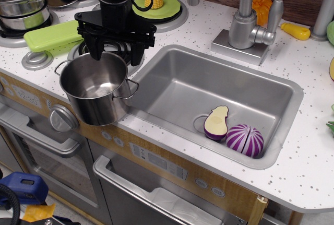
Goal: Put pot in sink
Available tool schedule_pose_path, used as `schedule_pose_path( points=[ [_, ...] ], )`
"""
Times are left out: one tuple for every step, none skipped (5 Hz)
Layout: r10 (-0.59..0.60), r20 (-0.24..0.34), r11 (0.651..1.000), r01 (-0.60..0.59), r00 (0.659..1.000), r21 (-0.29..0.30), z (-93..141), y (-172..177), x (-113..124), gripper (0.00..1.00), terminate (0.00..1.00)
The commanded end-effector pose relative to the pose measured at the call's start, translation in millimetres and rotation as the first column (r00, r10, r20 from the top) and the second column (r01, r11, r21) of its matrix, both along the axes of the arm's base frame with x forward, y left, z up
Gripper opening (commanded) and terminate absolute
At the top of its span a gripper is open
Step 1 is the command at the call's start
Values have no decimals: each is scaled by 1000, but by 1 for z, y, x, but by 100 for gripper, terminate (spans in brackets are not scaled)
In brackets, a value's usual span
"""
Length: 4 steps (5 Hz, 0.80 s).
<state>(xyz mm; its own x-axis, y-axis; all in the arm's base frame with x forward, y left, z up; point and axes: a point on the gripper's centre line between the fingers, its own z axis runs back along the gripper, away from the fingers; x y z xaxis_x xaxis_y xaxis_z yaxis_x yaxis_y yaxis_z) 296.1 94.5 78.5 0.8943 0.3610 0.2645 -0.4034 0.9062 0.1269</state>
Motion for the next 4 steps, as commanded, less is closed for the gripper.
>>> schedule_pose_path(
  points=[
    [24, 32, 999, -23, 999, -28, -4, 11, -3, 100, 0],
    [20, 33, 998, -18, 999, -64, -15, 13, -6, 100, 0],
    [17, 36, 995, -14, 999, -95, -26, 13, -8, 100, 0],
    [20, 42, 993, -15, 999, -116, -32, 8, -7, 0, 0]
  ],
)
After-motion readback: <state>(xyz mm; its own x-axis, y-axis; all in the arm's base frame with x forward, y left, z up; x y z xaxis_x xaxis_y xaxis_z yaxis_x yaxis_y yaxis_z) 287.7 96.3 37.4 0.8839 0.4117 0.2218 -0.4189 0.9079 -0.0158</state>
